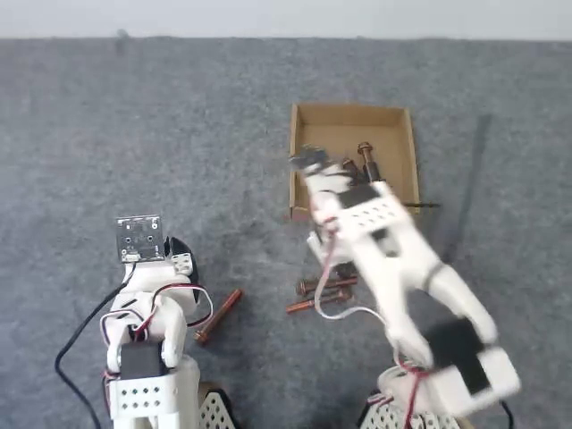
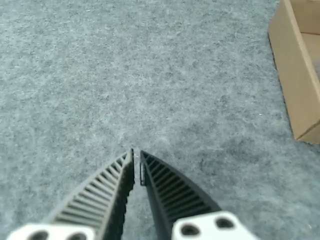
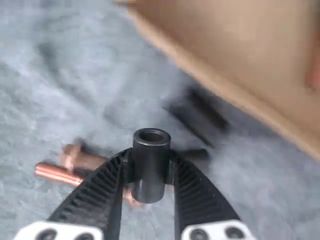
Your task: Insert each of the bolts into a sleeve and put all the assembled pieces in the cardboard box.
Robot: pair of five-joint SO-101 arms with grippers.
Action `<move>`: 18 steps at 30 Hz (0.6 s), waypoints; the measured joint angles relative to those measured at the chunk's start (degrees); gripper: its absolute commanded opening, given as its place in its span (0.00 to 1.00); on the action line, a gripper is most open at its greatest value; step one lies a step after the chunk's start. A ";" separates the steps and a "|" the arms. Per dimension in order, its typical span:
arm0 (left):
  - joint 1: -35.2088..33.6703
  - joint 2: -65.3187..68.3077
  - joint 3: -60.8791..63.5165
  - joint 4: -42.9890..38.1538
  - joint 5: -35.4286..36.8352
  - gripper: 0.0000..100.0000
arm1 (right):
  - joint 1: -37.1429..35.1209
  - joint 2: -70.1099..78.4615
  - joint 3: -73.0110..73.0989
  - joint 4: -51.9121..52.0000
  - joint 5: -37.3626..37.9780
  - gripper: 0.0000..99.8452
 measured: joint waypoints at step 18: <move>5.98 0.00 0.00 0.00 0.00 0.02 | 30.07 -21.63 24.00 -13.80 -4.57 0.01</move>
